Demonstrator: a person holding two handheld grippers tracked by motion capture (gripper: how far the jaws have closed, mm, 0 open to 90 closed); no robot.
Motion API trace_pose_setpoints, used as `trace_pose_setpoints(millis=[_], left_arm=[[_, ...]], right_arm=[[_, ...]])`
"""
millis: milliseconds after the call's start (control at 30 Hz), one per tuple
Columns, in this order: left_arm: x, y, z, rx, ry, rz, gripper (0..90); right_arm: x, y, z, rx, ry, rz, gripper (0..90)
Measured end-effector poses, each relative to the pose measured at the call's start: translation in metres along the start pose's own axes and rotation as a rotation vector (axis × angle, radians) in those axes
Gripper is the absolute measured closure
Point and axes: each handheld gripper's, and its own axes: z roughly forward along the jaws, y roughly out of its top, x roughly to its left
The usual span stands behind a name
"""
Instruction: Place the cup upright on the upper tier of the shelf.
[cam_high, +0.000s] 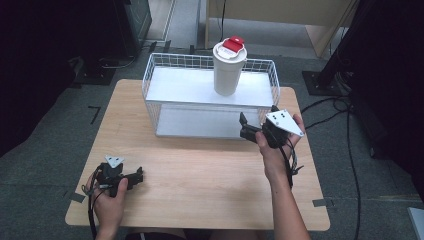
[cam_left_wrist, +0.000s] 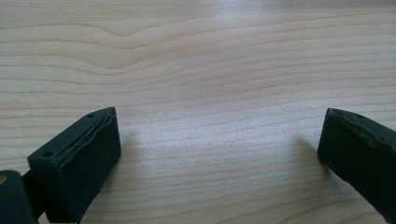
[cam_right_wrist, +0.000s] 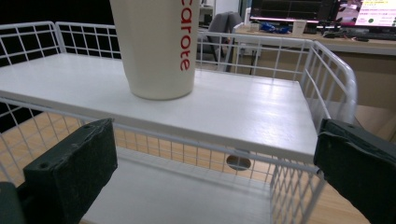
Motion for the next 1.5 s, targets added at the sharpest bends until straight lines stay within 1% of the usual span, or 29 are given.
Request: trace_pose_setpoints(millis=[33,100,133,233,367,400,667,833,867,900,933,967,1000,1033,1067,1233,1300,1400,1500], left_arm=[[0.000,0.000,0.000,0.000,0.000,0.000,0.0],[0.000,0.000,0.000,0.001,0.000,0.000,0.0],[0.000,0.000,0.000,0.001,0.000,0.001,0.0],[0.000,0.000,0.000,0.001,0.000,0.001,0.0],[0.000,0.000,0.000,0.000,0.000,0.001,0.0],[0.000,0.000,0.000,0.000,0.000,0.001,0.0],[0.000,0.000,0.000,0.001,0.001,0.001,0.0],[0.000,0.000,0.000,0.001,0.001,0.001,0.0],[0.000,0.000,0.000,0.001,0.001,0.001,0.0],[0.000,0.000,0.000,0.001,0.000,0.001,0.0],[0.000,0.000,0.000,0.000,0.001,0.000,0.0],[0.000,0.000,0.000,0.000,0.001,0.000,0.0],[0.000,0.000,0.000,-0.001,0.000,0.000,0.0],[0.000,0.000,0.000,-0.001,0.000,-0.001,0.0],[0.000,0.000,0.000,-0.001,0.000,-0.001,0.0],[0.000,0.000,0.000,-0.001,0.000,-0.001,0.0],[0.000,0.000,0.000,0.000,0.000,0.000,0.0],[0.000,0.000,0.000,-0.001,0.000,-0.001,0.0],[0.000,0.000,0.000,-0.001,0.000,-0.001,0.0]], right_arm=[[-0.002,-0.002,-0.002,0.002,-0.003,-0.004,0.0],[-0.006,-0.010,-0.010,0.008,-0.008,0.008,0.0],[-0.006,-0.010,-0.010,0.008,-0.008,0.008,0.0],[-0.010,-0.018,-0.017,0.013,-0.016,0.018,0.0],[-0.017,-0.033,-0.028,0.027,-0.029,0.020,0.0],[-0.017,-0.033,-0.028,0.027,-0.029,0.020,0.0],[-0.031,-0.055,-0.043,0.048,-0.057,0.025,0.0],[-0.035,-0.068,-0.051,0.064,-0.064,0.024,0.0],[-0.036,-0.070,-0.052,0.067,-0.063,0.028,0.0],[-0.038,-0.077,-0.054,0.074,-0.070,0.031,0.0],[-0.038,-0.077,-0.054,0.074,-0.070,0.031,0.0],[-0.040,-0.083,-0.057,0.086,-0.075,0.036,0.0],[-0.040,-0.083,-0.057,0.086,-0.075,0.036,0.0],[-0.043,-0.088,-0.060,0.089,-0.067,0.042,0.0],[-0.043,-0.088,-0.060,0.089,-0.067,0.042,0.0],[-0.048,-0.101,-0.069,0.100,-0.074,0.062,0.0],[-0.052,-0.108,-0.075,0.107,-0.083,0.070,0.0],[-0.055,-0.112,-0.078,0.113,-0.091,0.076,0.0],[-0.061,-0.119,-0.083,0.128,-0.106,0.079,0.0]])
